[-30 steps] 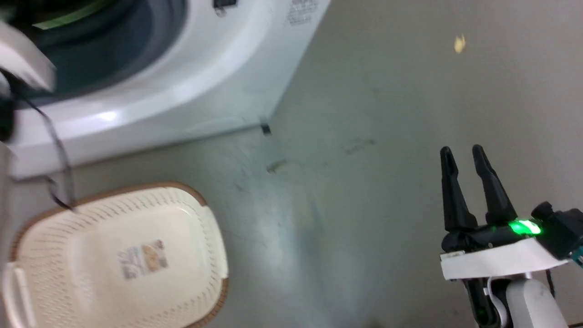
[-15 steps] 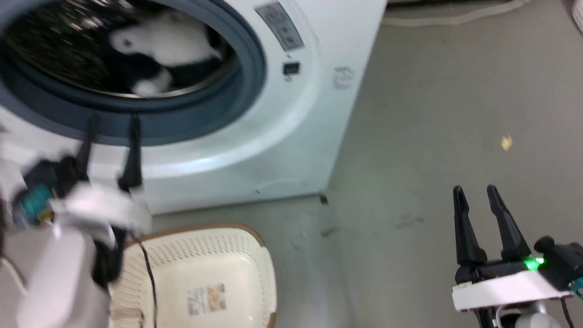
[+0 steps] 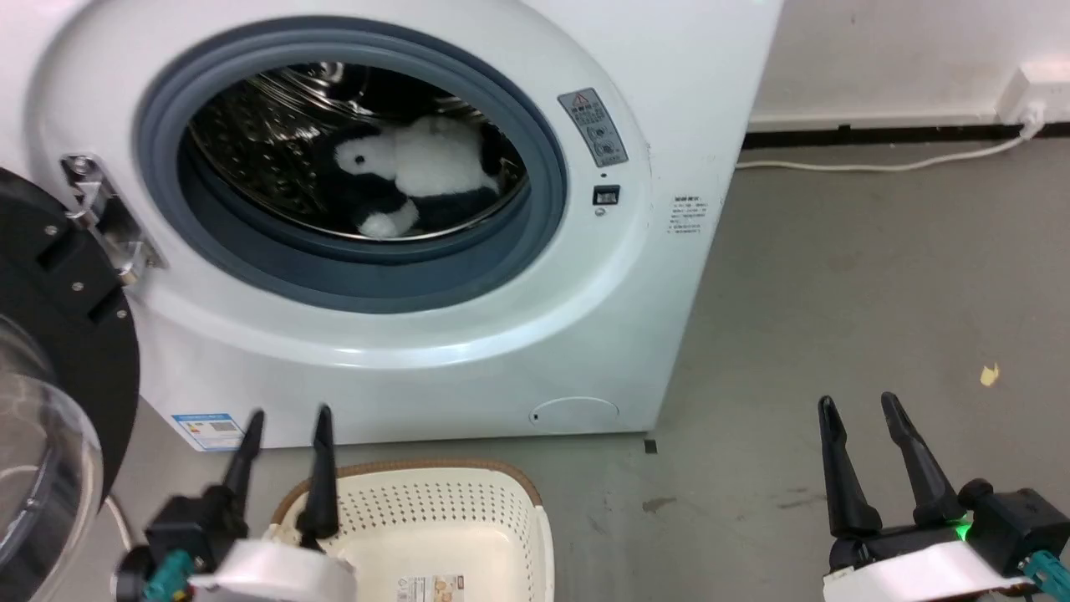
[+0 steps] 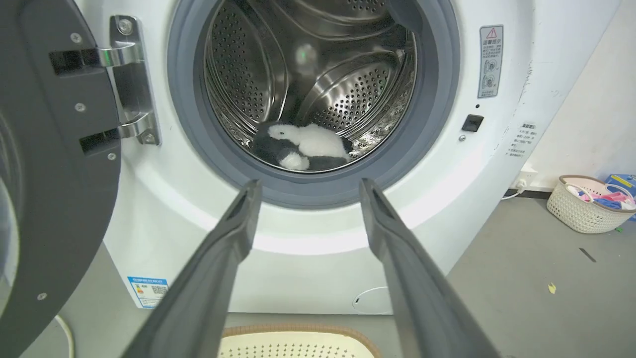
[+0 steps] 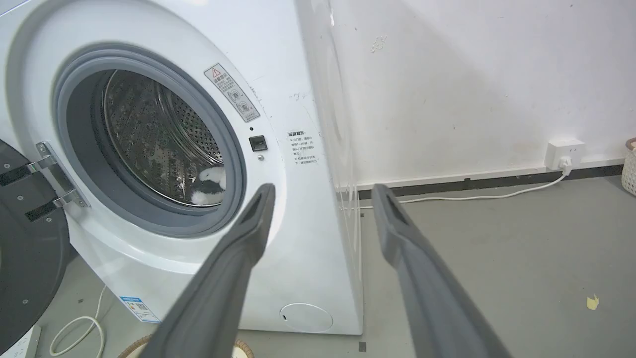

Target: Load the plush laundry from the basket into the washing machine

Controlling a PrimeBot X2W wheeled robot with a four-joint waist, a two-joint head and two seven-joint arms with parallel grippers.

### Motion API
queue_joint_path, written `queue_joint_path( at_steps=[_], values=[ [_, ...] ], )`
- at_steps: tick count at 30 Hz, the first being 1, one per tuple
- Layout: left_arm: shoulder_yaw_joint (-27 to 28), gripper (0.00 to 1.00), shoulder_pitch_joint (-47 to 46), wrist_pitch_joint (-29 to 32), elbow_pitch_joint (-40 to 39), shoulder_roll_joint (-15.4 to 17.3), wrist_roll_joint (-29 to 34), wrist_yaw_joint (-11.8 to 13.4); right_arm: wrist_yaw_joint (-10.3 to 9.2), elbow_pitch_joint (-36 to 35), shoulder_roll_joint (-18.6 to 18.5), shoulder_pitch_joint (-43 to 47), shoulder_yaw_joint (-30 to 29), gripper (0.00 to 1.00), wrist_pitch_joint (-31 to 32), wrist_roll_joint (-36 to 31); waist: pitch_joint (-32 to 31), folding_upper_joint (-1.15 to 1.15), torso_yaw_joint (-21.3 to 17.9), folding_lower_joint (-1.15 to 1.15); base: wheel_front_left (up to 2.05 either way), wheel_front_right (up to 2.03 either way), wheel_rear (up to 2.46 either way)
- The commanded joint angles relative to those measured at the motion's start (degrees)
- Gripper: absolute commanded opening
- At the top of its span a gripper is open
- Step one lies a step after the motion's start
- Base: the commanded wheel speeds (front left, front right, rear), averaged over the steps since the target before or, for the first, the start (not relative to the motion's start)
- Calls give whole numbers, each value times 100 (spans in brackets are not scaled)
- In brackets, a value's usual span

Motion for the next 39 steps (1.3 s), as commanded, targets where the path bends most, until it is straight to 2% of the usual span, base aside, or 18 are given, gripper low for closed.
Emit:
queue_joint_path(
  at_steps=[1,10,15,16,39],
  values=[
    [24,100,107,-30,-51,-67,57,-10,-4,22,5,113,5,100,-26,-23,-58,0,47,1,0,0,0],
    [278,100,480,-30,-61,-469,370,-177,-4,67,5,253,109,100,-26,-8,-153,0,109,1,0,0,0],
    [456,100,468,-30,6,-611,540,-361,-4,102,5,266,176,100,-26,-17,-175,0,142,1,0,0,0],
    [450,0,407,-1,0,-612,534,-338,0,91,0,196,168,0,0,-2,-176,0,142,1,0,0,0],
    [448,0,363,236,-98,-657,750,-295,-1,50,1,145,122,0,239,-232,-217,0,213,1,0,0,0]
  ],
)
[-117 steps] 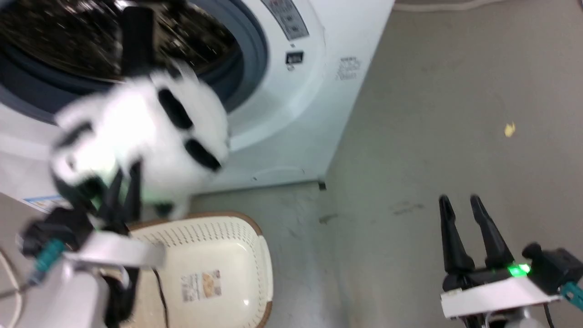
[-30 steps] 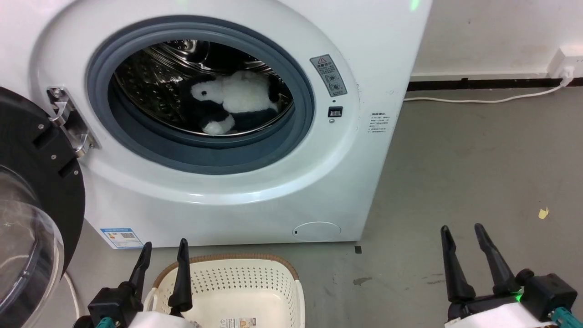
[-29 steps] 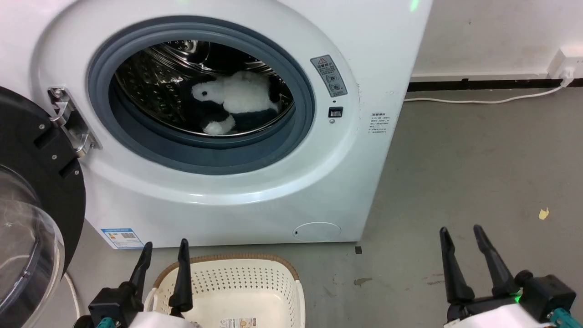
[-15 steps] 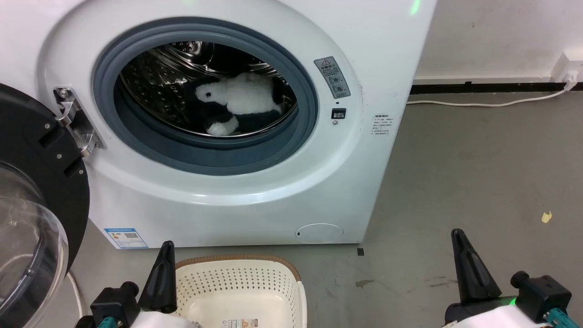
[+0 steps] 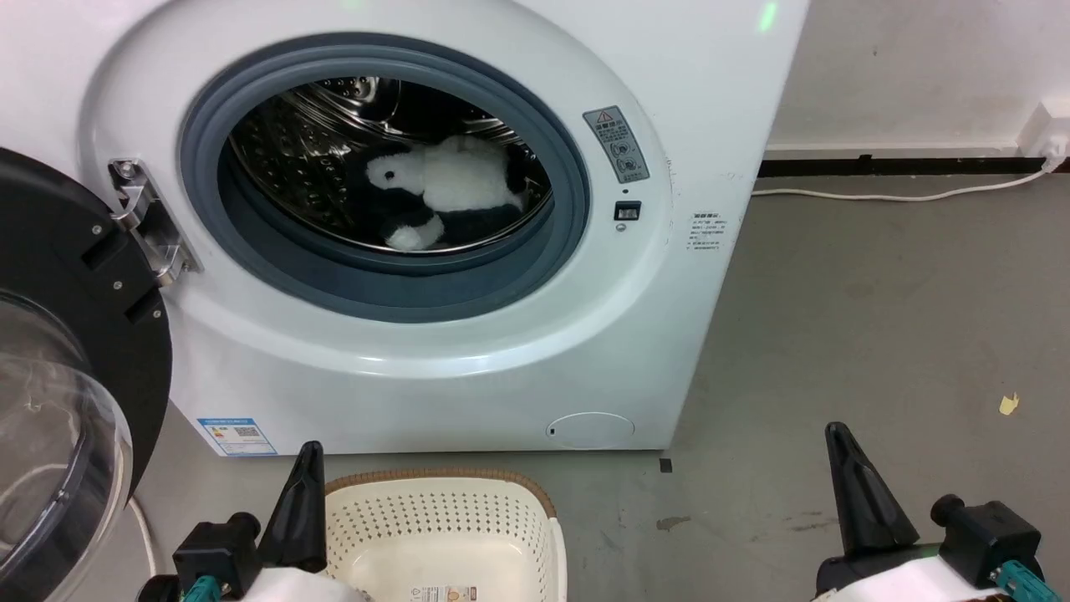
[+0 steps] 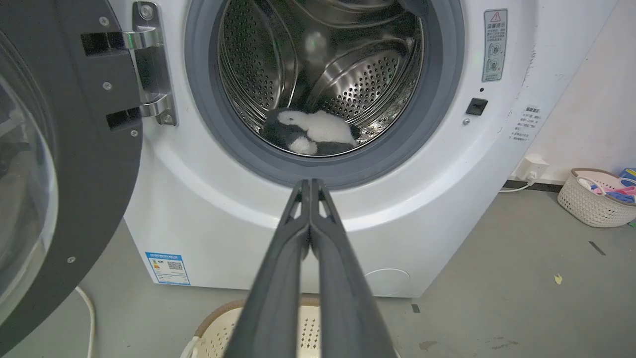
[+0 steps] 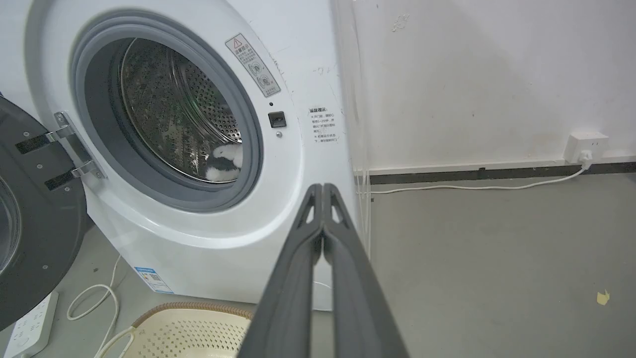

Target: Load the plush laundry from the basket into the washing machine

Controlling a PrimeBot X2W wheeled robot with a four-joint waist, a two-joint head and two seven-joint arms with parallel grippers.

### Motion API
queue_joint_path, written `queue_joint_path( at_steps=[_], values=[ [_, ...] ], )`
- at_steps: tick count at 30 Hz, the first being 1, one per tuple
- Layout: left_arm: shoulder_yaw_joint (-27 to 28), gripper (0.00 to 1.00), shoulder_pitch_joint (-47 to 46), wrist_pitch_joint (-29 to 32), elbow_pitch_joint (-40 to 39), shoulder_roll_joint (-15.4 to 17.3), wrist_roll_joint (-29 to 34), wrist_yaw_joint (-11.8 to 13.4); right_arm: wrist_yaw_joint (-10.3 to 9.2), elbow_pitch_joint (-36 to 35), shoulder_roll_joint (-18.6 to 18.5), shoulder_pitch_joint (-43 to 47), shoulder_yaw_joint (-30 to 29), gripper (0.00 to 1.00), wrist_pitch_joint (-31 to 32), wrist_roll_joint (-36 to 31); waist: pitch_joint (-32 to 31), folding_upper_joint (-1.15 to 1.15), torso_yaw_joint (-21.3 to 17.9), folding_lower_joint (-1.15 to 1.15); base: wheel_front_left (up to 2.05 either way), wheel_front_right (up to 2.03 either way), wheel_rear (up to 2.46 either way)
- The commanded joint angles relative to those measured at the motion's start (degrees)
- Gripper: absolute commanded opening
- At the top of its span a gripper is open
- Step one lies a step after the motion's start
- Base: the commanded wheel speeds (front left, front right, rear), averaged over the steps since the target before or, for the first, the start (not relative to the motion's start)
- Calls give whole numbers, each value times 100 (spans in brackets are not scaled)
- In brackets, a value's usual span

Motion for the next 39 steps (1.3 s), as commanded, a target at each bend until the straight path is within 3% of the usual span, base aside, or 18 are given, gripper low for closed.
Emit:
queue_joint_path(
  at_steps=[1,39],
  values=[
    [15,0,-36,35,-39,-13,67,31,-1,-36,1,-44,-14,0,44,-56,-3,0,5,0,0,0,0],
    [40,0,-115,480,-227,-68,483,115,-2,-115,2,-136,-97,0,490,-495,-81,0,137,0,0,0,0]
  ],
)
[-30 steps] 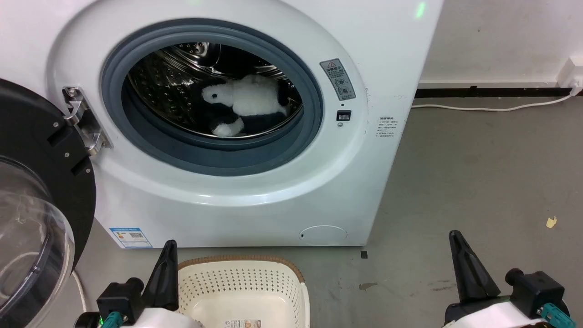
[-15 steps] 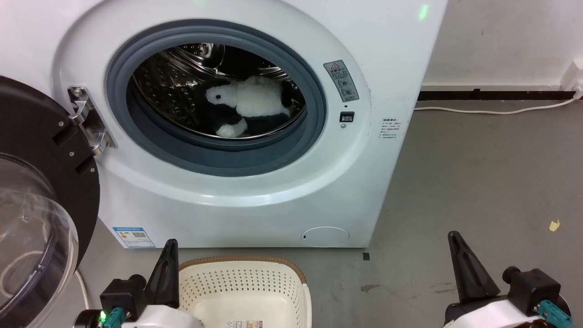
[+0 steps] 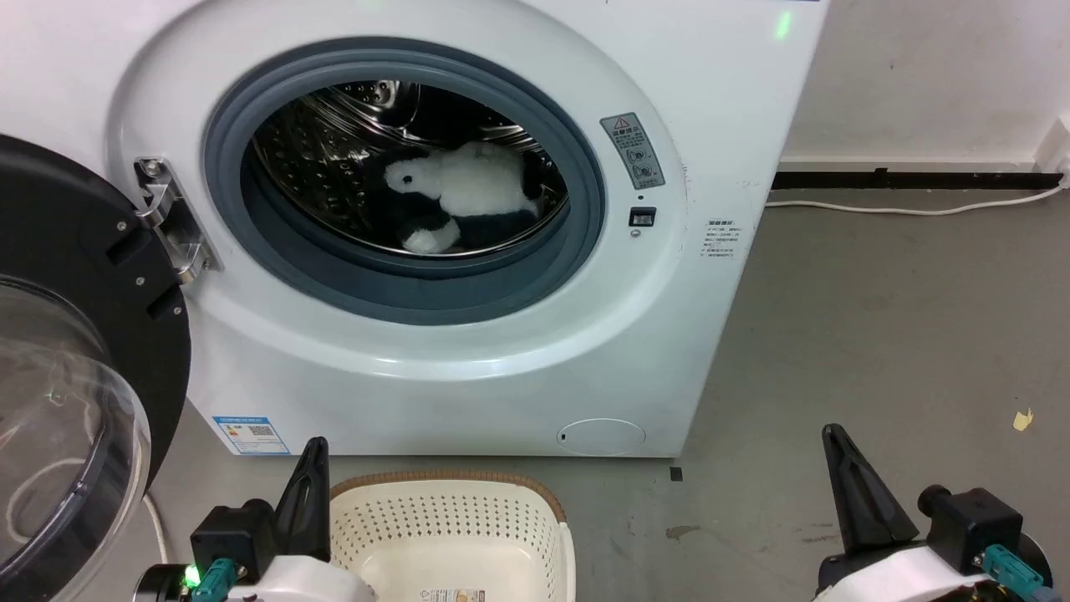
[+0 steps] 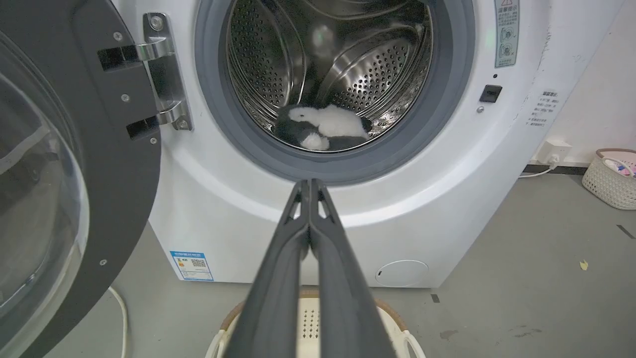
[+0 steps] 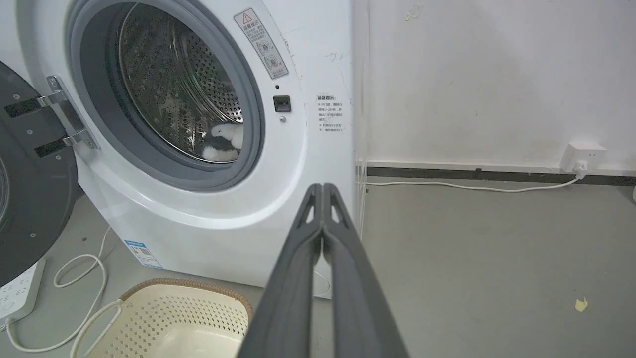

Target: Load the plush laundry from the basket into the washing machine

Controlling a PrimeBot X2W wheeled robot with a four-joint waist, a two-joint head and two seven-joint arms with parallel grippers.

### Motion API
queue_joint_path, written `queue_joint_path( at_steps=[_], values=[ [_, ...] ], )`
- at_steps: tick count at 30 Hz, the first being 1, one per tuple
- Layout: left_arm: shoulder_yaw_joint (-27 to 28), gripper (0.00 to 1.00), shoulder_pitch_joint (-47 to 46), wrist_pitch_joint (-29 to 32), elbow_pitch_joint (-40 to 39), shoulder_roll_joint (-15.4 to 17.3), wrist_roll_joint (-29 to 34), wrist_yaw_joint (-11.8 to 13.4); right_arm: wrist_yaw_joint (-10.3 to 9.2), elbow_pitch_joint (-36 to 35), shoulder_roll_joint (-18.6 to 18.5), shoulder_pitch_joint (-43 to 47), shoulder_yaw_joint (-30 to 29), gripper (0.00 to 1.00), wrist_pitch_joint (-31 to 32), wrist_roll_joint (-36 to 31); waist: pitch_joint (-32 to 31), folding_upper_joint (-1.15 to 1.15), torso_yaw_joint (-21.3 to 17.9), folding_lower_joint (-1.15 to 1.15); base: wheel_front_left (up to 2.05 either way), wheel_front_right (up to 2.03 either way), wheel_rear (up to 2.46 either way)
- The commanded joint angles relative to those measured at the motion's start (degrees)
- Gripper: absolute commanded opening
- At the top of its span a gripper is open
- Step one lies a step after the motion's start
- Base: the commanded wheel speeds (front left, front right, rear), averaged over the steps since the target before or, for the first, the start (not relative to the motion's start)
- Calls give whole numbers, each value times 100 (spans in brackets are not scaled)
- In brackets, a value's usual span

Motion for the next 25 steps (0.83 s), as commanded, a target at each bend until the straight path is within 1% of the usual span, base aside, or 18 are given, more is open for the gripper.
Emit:
queue_joint_path(
  at_steps=[1,25],
  values=[
    [26,0,-86,39,-54,-30,71,26,-2,-34,4,-110,-18,0,45,-49,-4,0,7,0,0,0,0],
    [43,0,-140,344,-183,-68,356,83,-3,-88,5,-173,-75,0,350,-350,-57,0,97,0,0,0,0]
  ],
)
